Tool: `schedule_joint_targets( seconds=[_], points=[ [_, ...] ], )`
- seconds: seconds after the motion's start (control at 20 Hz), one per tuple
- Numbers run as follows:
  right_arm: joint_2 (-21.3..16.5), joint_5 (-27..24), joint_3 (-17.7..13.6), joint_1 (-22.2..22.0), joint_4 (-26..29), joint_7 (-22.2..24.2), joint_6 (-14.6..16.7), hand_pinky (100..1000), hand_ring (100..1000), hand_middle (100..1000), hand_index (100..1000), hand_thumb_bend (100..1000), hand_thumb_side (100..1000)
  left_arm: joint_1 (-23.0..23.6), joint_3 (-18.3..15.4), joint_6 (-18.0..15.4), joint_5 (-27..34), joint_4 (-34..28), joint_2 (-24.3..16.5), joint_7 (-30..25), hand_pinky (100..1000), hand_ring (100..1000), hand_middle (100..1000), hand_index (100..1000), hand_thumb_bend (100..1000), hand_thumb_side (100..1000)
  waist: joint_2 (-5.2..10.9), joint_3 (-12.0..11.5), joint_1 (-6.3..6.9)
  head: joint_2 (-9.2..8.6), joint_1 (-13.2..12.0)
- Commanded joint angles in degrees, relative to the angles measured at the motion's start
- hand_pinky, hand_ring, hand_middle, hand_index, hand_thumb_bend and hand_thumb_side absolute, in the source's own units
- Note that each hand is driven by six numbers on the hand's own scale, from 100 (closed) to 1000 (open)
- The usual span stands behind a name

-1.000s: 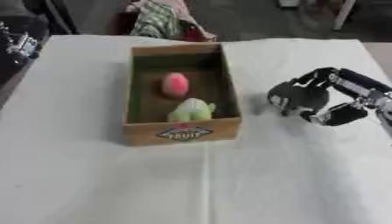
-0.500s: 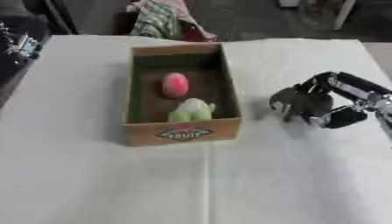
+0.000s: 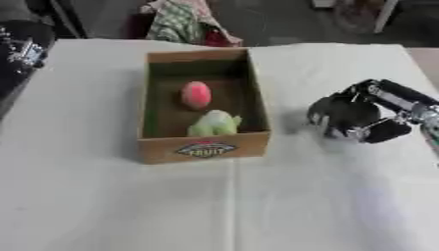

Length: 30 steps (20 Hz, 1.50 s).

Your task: Pick up objects on the table and place them in the box.

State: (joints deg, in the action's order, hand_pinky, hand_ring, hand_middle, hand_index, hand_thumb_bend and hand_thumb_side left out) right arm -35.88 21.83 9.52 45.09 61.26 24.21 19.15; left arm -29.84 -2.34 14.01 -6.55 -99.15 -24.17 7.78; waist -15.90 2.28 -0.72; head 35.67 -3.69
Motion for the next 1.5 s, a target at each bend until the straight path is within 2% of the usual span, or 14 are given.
schedule_joint_targets(
  seconds=[0.05,0.25,0.45,0.55,0.85,1.2,1.35,1.5],
  points=[
    [-3.0,-2.7,-1.2,1.3,2.7,1.6,-0.6,460,318,329,489,196,100,-0.7,-0.7,0.1,0.1,-1.1,-1.0,0.0,599,586,593,763,549,606,1.22,-0.1,-0.12,-0.35,0.0],
    [-3.8,-5.9,-2.0,2.5,5.3,3.3,-1.8,459,312,322,483,204,100,-0.6,-0.7,0.2,0.1,-1.1,-1.0,0.0,599,586,592,764,543,602,1.44,-0.1,-0.21,-0.24,0.0],
    [-4.2,-6.9,-2.3,2.8,6.4,3.9,-2.6,460,308,316,477,217,100,-0.6,-0.6,0.3,0.2,-1.1,-0.9,-0.1,600,586,592,763,530,595,1.59,-0.2,-0.27,-0.17,0.1],
    [-4.7,-7.4,-2.9,4.8,7.7,3.2,-2.1,464,311,318,478,219,100,-0.5,-0.4,0.3,0.2,-1.2,-0.8,-0.3,600,586,592,762,527,594,1.97,-0.4,-0.45,0.03,0.2],
    [-2.7,-5.8,-2.5,11.6,4.7,3.4,-2.1,469,315,321,476,224,100,-0.4,-0.1,0.4,0.4,-1.5,-0.3,-0.7,599,586,592,762,518,589,2.15,-0.6,-0.53,0.05,0.5],
    [-2.1,-5.0,-2.6,12.6,3.4,3.3,-1.2,472,317,323,477,228,100,-0.4,0.0,0.5,0.5,-1.6,-0.2,-0.7,599,585,592,762,514,587,2.15,-0.7,-0.52,0.07,0.5],
    [0.8,-3.7,-2.7,15.6,2.2,3.8,-1.6,479,323,328,482,232,100,-1.5,0.5,0.2,1.0,-2.5,0.9,-1.1,599,585,592,760,510,585,1.63,-2.9,-0.49,-0.41,2.7],
    [3.5,-1.3,-2.8,19.2,-1.0,4.1,-1.7,479,323,328,482,231,100,-1.9,0.7,0.2,1.2,-2.9,1.3,-1.3,598,585,592,760,509,584,1.25,-3.6,-0.45,-0.8,3.4]
  ],
)
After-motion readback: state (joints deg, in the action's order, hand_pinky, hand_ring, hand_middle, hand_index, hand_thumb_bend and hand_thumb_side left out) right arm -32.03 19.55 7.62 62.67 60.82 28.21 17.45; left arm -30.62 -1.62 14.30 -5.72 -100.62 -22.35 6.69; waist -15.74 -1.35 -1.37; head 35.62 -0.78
